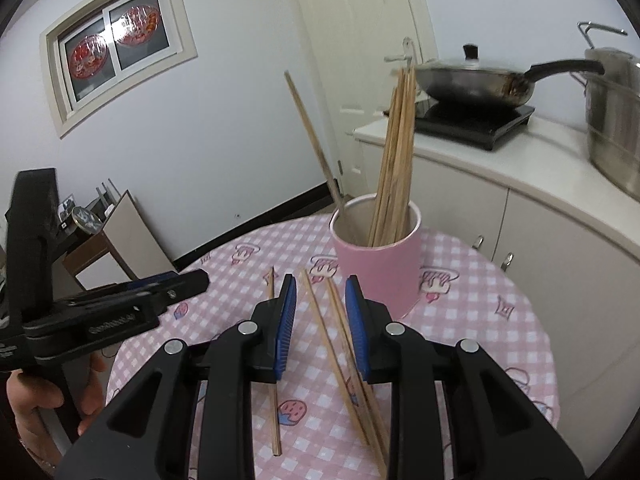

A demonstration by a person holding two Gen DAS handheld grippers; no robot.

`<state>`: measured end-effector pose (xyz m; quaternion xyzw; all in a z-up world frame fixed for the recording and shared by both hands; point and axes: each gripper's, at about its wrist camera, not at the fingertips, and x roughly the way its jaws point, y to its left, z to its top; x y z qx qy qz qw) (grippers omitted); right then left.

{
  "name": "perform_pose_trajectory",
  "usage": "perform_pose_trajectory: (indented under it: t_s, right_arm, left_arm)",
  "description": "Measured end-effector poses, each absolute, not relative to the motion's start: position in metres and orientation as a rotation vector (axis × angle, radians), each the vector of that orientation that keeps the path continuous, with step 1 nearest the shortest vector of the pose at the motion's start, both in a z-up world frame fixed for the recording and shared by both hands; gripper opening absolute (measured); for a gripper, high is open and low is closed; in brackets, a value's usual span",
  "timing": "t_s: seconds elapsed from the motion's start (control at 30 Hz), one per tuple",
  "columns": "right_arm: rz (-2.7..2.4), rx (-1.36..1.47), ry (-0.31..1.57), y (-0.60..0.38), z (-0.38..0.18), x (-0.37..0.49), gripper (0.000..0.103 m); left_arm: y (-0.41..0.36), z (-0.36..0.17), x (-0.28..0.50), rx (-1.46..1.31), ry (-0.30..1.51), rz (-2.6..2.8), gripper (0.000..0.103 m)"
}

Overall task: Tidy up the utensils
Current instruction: 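Move both tools back over the remaining chopsticks on the table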

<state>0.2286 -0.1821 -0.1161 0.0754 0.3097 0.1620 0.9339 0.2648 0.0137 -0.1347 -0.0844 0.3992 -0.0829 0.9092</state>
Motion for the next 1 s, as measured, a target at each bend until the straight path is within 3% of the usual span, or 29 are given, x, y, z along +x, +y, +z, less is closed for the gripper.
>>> perform_pose_trajectory:
  t_s: [0.5, 0.8, 0.87, 0.93, 1.0]
  right_arm:
    - [0.367, 0.168, 0.75, -0.171, -0.165, 0.257, 0.024]
    - [0.382, 0.172, 0.783, -0.172, -0.178, 0.266, 0.024]
    - [0.387, 0.172, 0.789, -0.171, -0.18, 0.268, 0.024]
    - [0.394, 0.169, 0.797, -0.17, -0.181, 0.269, 0.024]
    - [0.401, 0.165, 0.803, -0.167, -0.181, 0.27, 0.024]
  left_arm:
    - [-0.003, -0.215, 0.326, -0.141, 1.075, -0.119, 0.049]
    - [-0.009, -0.227, 0.353, -0.099, 1.117, -0.067, 0.035]
    - [-0.011, -0.227, 0.357, -0.083, 1.115, -0.053, 0.028]
    - [-0.012, -0.228, 0.359, -0.06, 1.106, -0.04, 0.015]
    - [-0.011, -0.229, 0.359, -0.063, 1.099, -0.049, 0.013]
